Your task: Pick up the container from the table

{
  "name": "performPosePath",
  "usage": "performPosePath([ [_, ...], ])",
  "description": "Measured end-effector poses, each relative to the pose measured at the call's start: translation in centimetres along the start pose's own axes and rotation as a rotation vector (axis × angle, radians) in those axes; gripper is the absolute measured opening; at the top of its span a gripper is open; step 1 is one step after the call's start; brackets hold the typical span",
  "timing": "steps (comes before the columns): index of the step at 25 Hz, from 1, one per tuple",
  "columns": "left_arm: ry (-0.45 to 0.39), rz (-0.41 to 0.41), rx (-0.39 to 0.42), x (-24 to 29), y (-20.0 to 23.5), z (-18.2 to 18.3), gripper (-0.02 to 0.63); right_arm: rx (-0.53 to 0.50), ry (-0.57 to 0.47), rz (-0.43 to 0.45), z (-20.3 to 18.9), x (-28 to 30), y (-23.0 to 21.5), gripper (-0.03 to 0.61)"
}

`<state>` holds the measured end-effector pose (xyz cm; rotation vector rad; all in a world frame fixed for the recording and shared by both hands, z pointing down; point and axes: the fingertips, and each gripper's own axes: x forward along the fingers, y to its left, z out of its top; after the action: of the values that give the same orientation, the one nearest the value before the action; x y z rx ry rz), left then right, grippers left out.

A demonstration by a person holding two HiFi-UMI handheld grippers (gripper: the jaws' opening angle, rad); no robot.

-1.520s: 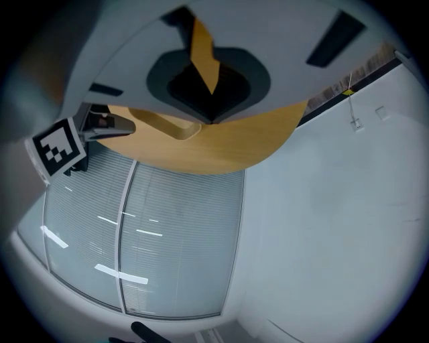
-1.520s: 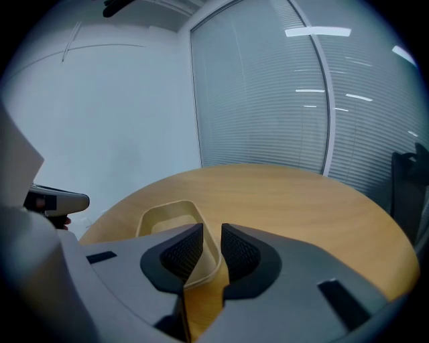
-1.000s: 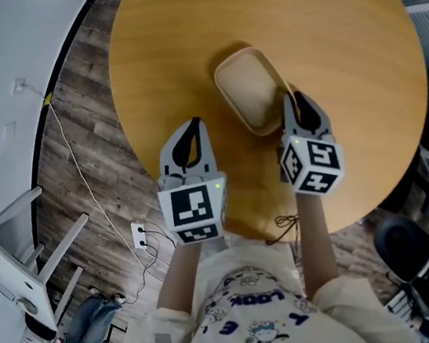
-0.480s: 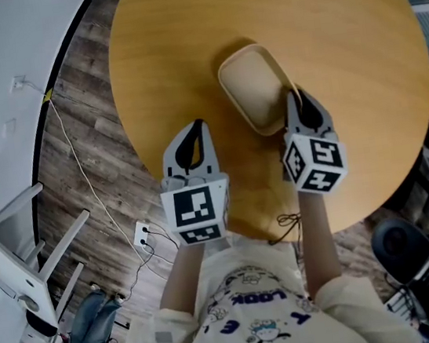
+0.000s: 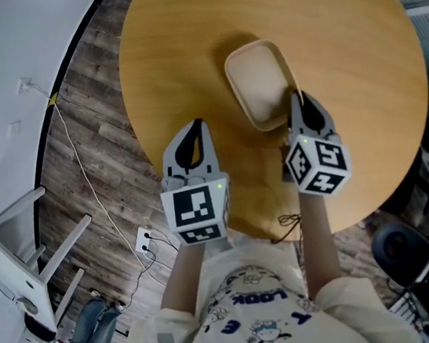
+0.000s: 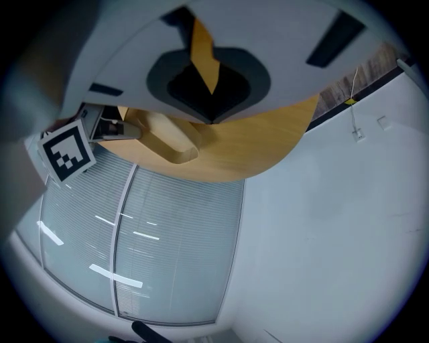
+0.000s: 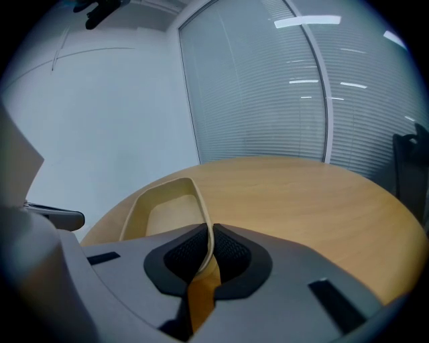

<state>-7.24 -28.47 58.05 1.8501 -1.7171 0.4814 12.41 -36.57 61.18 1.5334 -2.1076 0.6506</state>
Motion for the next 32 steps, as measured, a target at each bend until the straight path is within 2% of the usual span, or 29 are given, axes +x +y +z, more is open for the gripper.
performPosePath([
  [11,-0.123,-0.01,0.019,-5.1,-0.5,3.1,0.002,0.008,-0.122,-0.005,2.9,-5.9,1.8,0.025],
  [21,-0.257,-0.011,0.01,-10.3,0.4,8.3,0.002,-0.018,-0.243,-0.02,8.8,-11.2,4.6,0.025],
  [32,-0.388,-0.001,0.015,-16.1,0.2,11.3,0.002,-0.019,-0.372,-0.028,12.1,-17.7,5.7,0.025],
])
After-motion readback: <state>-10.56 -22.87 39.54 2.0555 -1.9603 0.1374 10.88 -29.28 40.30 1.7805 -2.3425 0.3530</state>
